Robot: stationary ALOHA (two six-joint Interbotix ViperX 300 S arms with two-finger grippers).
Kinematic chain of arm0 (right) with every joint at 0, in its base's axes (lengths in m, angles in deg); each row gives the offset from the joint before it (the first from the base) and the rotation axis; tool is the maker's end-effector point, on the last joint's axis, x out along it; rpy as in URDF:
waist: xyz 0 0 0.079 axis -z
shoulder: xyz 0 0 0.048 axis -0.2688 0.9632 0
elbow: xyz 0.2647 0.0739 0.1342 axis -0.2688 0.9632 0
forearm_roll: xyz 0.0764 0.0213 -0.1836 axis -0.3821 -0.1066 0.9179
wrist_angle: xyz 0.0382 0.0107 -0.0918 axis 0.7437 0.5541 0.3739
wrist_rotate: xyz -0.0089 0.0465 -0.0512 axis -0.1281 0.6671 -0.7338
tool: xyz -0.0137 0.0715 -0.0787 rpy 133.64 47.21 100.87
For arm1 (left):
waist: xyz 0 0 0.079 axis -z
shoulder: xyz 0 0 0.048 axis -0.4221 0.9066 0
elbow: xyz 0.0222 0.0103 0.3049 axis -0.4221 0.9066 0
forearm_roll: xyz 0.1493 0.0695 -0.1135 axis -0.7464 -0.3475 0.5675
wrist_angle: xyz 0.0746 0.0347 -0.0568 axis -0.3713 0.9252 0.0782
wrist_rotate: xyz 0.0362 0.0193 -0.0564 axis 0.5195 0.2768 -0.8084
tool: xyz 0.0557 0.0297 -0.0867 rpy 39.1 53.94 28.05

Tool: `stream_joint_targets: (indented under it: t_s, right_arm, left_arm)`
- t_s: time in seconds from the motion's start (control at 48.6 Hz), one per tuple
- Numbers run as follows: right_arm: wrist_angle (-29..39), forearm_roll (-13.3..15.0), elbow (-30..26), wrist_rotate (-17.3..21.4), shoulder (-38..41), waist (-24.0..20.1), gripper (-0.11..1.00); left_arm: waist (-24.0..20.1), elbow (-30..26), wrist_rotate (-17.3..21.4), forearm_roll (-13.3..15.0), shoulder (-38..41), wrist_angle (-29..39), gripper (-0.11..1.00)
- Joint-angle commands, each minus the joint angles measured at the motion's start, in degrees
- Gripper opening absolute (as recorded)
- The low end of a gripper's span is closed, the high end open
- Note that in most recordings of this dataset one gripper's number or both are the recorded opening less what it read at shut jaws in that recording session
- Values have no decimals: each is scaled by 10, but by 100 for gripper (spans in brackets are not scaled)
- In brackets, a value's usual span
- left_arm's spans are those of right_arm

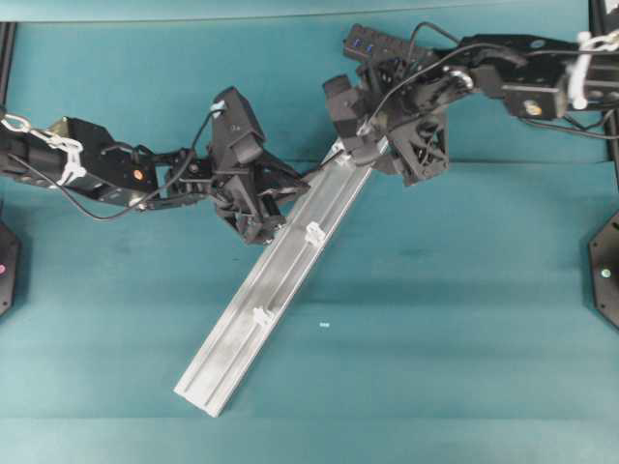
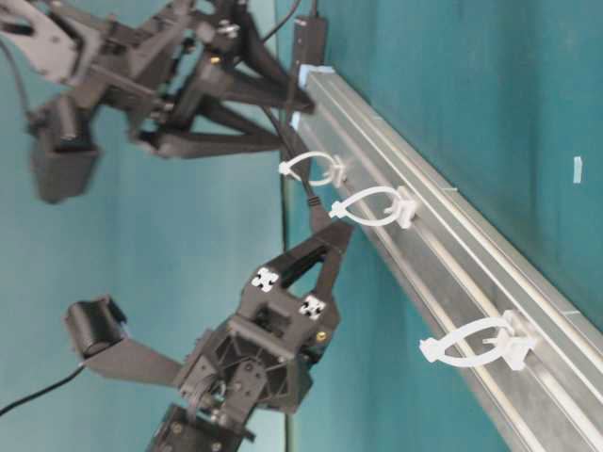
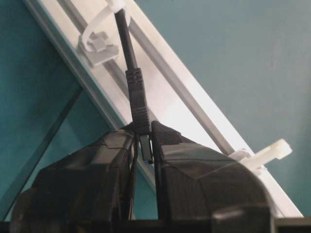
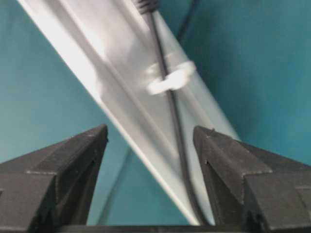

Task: Pass the USB cable through three rings with both arms.
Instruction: 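Grasp the plug with the left gripper and pull it through the ring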

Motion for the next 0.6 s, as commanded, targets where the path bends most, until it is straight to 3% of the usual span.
stream_joint_targets:
  t_s: [0.0,0.308,0.576]
  right_arm:
    - [-22,-1,-4,7,-12,-14,81]
    - [-98,-1,10,7,-3,-57,79]
    - [-149,-2,18,7,22,-59,77]
  left_arm:
    - [4,-2,1,-2,-19,2,9]
    - [4,2,1,-2,-37,11,9]
    - [4,3,3,-2,-37,11,9]
